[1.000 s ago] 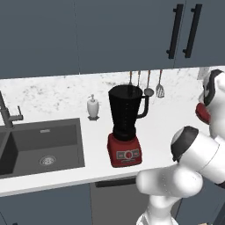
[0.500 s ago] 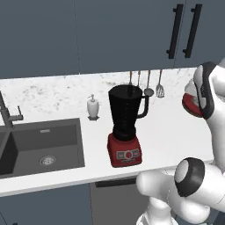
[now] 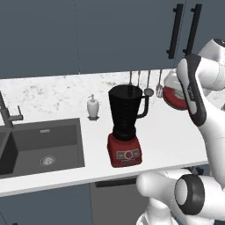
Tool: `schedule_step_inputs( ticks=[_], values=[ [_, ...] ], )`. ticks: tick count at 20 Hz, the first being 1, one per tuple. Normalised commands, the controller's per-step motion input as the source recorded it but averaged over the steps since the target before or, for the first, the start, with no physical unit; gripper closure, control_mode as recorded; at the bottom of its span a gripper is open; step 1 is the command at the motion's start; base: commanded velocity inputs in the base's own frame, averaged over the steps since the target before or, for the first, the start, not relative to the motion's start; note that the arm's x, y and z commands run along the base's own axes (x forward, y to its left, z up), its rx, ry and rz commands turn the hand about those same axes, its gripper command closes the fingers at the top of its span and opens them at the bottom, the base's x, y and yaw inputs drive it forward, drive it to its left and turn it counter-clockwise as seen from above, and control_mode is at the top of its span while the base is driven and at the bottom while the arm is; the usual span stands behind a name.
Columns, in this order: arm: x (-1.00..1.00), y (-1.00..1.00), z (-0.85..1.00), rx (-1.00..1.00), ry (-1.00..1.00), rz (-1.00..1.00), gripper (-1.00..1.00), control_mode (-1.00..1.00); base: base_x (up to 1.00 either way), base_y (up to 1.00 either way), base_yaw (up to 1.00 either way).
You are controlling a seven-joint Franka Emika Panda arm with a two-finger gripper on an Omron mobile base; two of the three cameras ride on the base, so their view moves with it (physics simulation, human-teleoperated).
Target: Close the lid blender by securely placing the lid on top.
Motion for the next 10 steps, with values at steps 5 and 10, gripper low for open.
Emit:
schedule_step_inputs(
  ticks=[5,10],
  values=[
    [0.00,0.77,0.64,0.00,-0.02,0.16,1.00,-1.00,0.00,0.00,0.00],
    [0.04,0.74,0.43,0.00,0.00,0.14,1.00,-1.00,0.00,0.00,0.00]
  ],
)
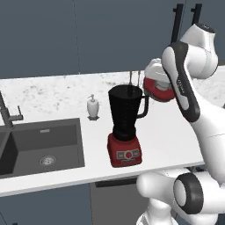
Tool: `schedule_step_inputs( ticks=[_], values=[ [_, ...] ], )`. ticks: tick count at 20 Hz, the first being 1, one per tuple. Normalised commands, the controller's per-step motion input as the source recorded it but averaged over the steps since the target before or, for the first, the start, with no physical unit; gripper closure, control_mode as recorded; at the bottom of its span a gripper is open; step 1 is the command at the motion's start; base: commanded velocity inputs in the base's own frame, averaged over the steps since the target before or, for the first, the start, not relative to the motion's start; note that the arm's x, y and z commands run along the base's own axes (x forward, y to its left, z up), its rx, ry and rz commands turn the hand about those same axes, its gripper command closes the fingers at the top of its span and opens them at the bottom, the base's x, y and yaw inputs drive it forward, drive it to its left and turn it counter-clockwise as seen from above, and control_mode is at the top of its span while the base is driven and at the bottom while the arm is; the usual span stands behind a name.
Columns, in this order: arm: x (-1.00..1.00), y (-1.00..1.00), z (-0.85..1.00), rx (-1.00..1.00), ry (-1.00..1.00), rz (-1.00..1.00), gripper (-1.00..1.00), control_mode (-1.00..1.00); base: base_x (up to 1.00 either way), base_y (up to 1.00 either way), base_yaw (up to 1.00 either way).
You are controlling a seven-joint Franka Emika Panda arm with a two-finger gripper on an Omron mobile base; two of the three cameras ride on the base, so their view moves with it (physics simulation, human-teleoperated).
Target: Close the lid blender by securely placing the lid on top.
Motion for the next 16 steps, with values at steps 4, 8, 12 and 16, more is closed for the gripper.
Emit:
schedule_step_inputs(
  ticks=[4,8,12,16],
  values=[
    [0.52,0.67,0.06,0.00,0.00,0.10,1.00,-1.00,0.00,0.00,0.00],
    [0.70,0.50,0.00,0.00,0.00,0.03,1.00,-1.00,0.00,0.00,0.00],
    [0.49,0.23,0.00,-0.04,0.00,0.00,1.00,-1.00,0.00,0.00,0.00],
    [0.33,0.19,0.00,-0.04,0.00,0.00,1.00,-1.00,0.00,0.00,0.00]
  ],
)
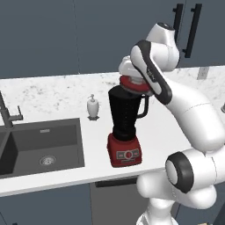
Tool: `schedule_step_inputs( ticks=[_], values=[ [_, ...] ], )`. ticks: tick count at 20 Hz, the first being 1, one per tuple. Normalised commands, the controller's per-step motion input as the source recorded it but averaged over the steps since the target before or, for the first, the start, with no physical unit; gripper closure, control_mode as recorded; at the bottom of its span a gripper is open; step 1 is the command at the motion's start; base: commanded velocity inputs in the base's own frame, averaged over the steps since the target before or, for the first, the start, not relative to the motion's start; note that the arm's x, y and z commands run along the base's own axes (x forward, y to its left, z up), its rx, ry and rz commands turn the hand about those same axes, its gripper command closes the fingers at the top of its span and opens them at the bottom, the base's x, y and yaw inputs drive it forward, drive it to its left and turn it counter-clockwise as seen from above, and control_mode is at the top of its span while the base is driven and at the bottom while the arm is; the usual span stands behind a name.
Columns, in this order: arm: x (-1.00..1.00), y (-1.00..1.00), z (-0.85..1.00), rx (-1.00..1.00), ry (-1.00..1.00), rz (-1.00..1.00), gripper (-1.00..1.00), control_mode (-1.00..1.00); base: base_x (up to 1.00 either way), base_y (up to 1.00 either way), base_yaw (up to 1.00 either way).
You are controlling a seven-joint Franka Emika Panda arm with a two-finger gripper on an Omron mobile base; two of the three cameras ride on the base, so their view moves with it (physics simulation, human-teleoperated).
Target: Close the lid blender by securely placing the lid on top.
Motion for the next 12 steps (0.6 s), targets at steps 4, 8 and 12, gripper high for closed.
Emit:
schedule_step_inputs(
  ticks=[4,8,12],
  values=[
    [0.22,0.33,0.00,-0.06,0.00,0.00,1.00,-1.00,0.00,0.00,0.00],
    [-0.11,0.36,-0.03,-0.08,-0.09,0.00,1.00,-1.00,0.00,0.00,0.00],
    [-0.30,0.29,-0.10,-0.08,-0.12,0.00,1.00,-1.00,0.00,0.00,0.00]
  ],
)
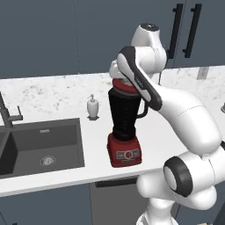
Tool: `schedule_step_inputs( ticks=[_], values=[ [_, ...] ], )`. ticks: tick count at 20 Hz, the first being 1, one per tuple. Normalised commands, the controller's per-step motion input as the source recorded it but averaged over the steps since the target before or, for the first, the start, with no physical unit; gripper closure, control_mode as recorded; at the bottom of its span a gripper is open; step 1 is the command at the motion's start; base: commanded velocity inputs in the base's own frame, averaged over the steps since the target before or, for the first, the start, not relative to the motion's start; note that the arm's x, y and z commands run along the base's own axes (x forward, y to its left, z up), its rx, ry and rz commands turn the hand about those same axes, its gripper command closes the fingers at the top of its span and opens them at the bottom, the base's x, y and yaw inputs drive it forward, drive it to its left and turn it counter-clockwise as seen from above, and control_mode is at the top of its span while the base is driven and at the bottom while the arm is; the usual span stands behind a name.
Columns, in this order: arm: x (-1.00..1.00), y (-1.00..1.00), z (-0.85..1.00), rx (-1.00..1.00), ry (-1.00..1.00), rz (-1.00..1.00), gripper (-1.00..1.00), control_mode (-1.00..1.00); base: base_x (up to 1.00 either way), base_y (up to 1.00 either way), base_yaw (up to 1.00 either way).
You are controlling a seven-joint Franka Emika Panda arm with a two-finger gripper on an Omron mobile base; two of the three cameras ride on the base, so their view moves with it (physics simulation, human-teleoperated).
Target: Close the lid blender by securely placing the lid on top.
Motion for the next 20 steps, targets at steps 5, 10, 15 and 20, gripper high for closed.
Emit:
schedule_step_inputs(
  ticks=[5,10,15,20],
  values=[
    [0.02,0.13,-0.11,-0.04,-0.03,0.00,1.00,-1.00,0.00,0.00,0.00],
    [0.03,0.16,0.00,0.00,0.00,0.00,1.00,-1.00,0.00,0.00,0.00],
    [-0.12,0.26,-0.12,0.00,0.00,0.00,1.00,-1.00,0.00,0.00,0.00],
    [-0.24,0.19,-0.08,0.00,0.00,0.00,1.00,-1.00,0.00,0.00,0.00]
  ],
)
